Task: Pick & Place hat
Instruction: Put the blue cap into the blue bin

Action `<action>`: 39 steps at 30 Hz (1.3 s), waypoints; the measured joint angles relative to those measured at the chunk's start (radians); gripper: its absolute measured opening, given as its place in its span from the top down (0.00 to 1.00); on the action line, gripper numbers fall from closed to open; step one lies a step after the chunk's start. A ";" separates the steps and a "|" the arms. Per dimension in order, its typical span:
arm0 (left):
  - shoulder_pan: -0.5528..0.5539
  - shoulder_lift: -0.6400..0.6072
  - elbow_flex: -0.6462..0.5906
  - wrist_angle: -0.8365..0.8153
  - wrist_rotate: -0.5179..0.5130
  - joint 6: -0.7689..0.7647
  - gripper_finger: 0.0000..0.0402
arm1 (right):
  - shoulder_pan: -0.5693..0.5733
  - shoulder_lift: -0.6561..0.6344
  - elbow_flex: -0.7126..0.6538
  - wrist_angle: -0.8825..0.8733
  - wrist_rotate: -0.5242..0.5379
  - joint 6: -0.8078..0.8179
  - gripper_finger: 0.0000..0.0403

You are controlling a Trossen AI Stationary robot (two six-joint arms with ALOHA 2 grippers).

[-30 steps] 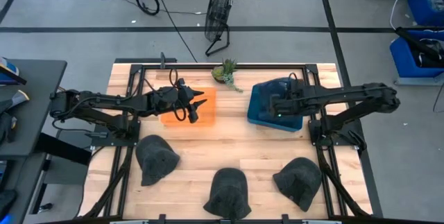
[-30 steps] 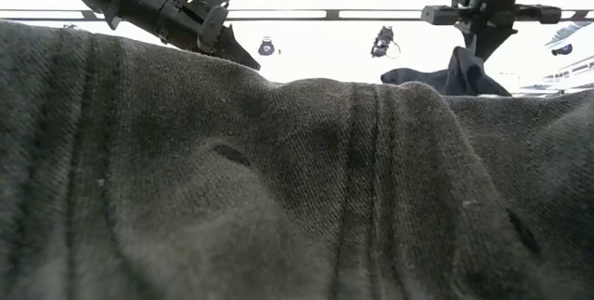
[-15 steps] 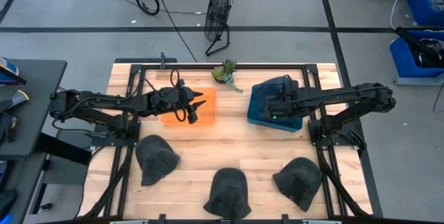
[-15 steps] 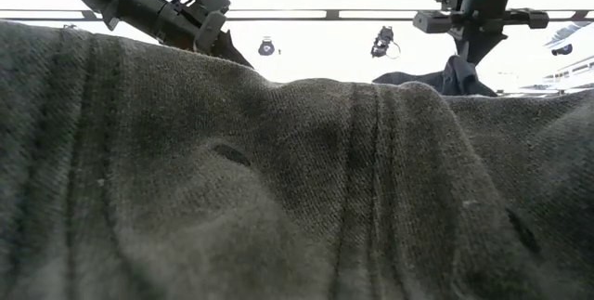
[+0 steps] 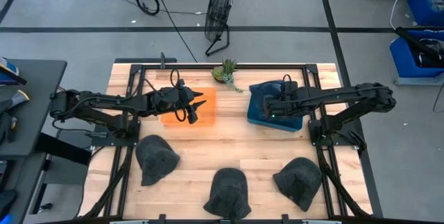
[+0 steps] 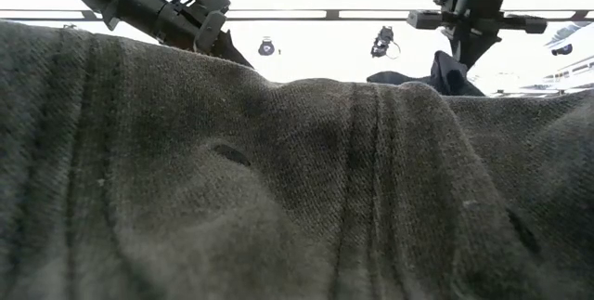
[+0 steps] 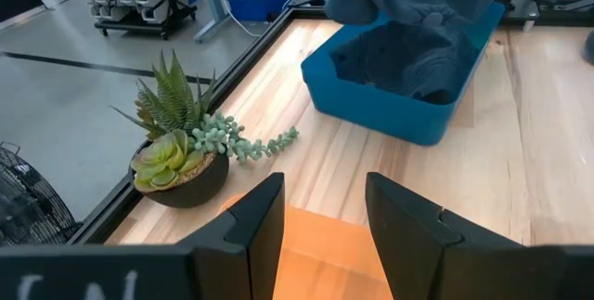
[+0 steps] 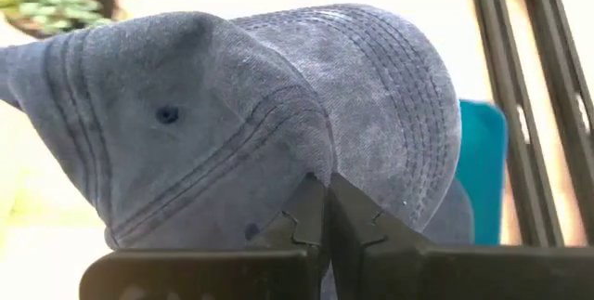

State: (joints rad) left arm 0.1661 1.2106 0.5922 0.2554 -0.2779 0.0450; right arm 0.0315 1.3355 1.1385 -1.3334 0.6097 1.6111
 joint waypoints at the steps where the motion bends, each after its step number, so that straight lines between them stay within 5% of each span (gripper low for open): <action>1: 0.000 0.000 0.000 0.000 0.000 0.000 0.61 | 0.000 0.004 0.000 -0.019 -0.013 0.038 0.99; 14: 0.000 0.000 0.000 -0.005 0.000 0.001 0.61 | 0.000 0.107 0.000 -0.106 -0.162 0.188 0.99; 39: -0.019 0.000 -0.001 -0.106 0.000 0.002 0.61 | 0.032 0.119 -0.077 -0.053 -0.139 0.351 0.99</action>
State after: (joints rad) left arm 0.1474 1.2106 0.5915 0.1497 -0.2775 0.0469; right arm 0.0630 1.4548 1.0612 -1.3862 0.4709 1.9618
